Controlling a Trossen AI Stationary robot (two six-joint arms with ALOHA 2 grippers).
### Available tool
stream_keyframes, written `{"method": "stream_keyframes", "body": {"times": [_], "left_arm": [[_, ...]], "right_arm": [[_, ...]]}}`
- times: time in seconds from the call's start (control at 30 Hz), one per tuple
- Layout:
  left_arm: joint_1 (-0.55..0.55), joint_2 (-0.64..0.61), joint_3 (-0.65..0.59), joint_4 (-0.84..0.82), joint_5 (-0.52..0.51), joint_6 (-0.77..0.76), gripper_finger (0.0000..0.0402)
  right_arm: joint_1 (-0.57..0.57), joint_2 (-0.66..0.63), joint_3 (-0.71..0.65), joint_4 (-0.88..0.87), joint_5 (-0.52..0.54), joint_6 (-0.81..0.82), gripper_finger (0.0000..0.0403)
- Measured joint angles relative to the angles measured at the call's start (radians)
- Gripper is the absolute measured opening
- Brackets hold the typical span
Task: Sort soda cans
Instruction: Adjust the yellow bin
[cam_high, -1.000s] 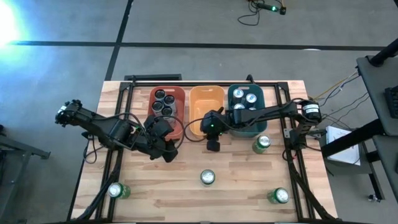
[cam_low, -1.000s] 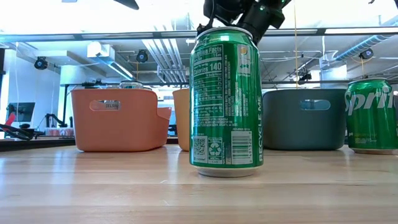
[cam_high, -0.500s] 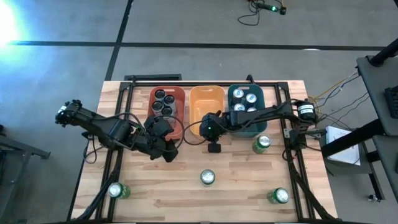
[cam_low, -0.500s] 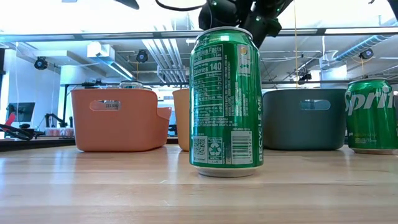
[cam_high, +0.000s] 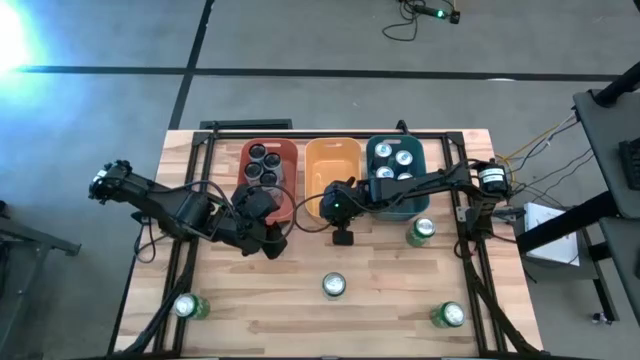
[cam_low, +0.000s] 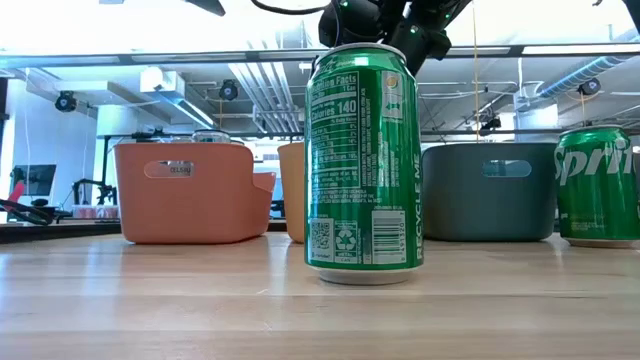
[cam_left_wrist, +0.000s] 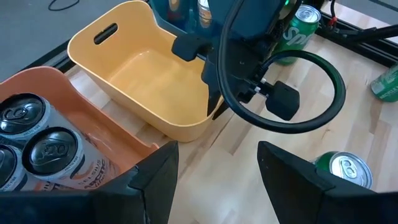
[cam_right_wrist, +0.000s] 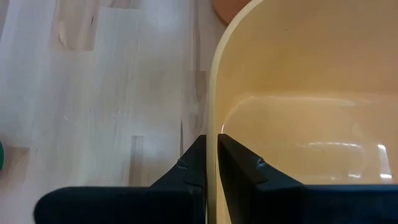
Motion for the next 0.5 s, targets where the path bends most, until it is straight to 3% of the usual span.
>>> {"method": "stream_keyframes", "body": {"times": [0.5], "left_arm": [[0.000,0.000,0.000,0.001,-0.001,0.000,0.0204]], "right_arm": [[0.000,0.000,0.000,0.052,0.000,0.018,0.0027]]}}
